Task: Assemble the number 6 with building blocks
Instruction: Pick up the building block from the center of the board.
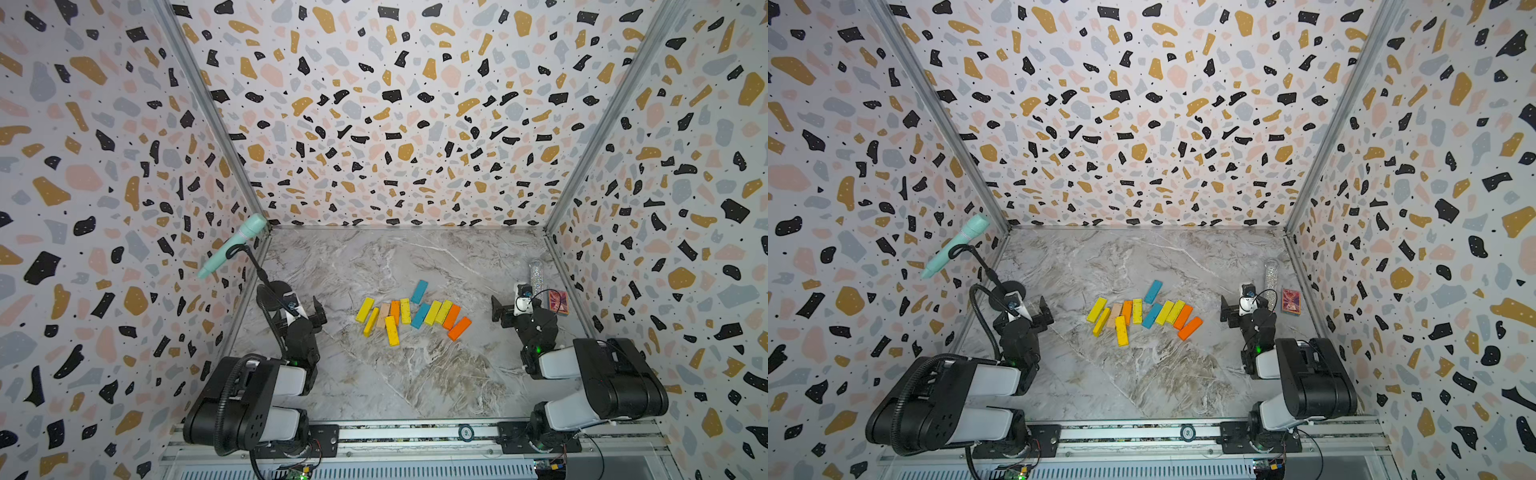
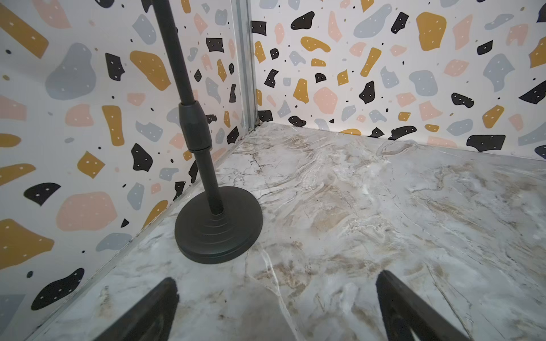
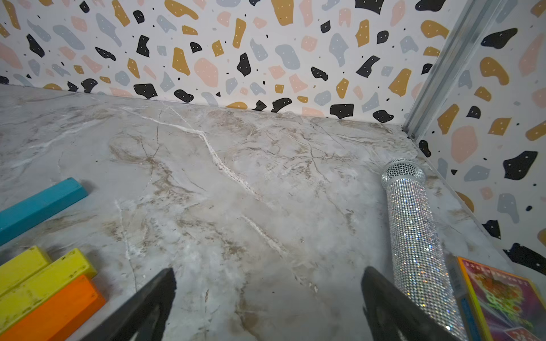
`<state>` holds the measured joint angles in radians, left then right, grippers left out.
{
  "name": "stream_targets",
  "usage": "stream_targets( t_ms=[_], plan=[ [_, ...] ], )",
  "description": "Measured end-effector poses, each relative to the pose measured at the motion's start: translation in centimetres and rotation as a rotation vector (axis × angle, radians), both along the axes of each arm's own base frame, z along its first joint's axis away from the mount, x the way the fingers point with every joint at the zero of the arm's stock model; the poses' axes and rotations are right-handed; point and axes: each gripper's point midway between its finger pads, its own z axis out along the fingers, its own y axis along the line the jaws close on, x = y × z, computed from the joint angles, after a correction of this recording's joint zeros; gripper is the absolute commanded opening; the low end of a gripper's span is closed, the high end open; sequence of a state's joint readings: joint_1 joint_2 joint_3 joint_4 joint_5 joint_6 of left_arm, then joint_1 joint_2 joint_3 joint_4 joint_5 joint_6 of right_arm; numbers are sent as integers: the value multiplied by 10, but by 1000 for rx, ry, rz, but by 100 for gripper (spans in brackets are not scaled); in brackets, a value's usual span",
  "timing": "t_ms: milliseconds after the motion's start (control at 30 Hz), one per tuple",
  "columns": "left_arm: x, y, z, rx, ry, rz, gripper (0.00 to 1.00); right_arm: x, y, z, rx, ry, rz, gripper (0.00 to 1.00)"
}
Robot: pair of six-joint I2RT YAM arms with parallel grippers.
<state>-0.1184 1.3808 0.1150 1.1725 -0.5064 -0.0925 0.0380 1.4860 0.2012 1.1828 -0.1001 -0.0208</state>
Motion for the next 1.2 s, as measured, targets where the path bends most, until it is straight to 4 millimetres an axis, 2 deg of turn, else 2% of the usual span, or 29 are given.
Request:
stream_targets(
  t_ms=[1067, 1133, 1200],
  plan=[
    [0, 0, 0, 2, 1, -1, 100, 0, -1, 0, -2, 3, -7, 98],
    [6, -2, 2, 11, 26, -9, 99, 4, -2, 1, -7, 21, -20, 94],
    [23, -5, 21, 13, 34, -16, 100, 11, 0, 13, -13, 27, -32, 92]
  ],
)
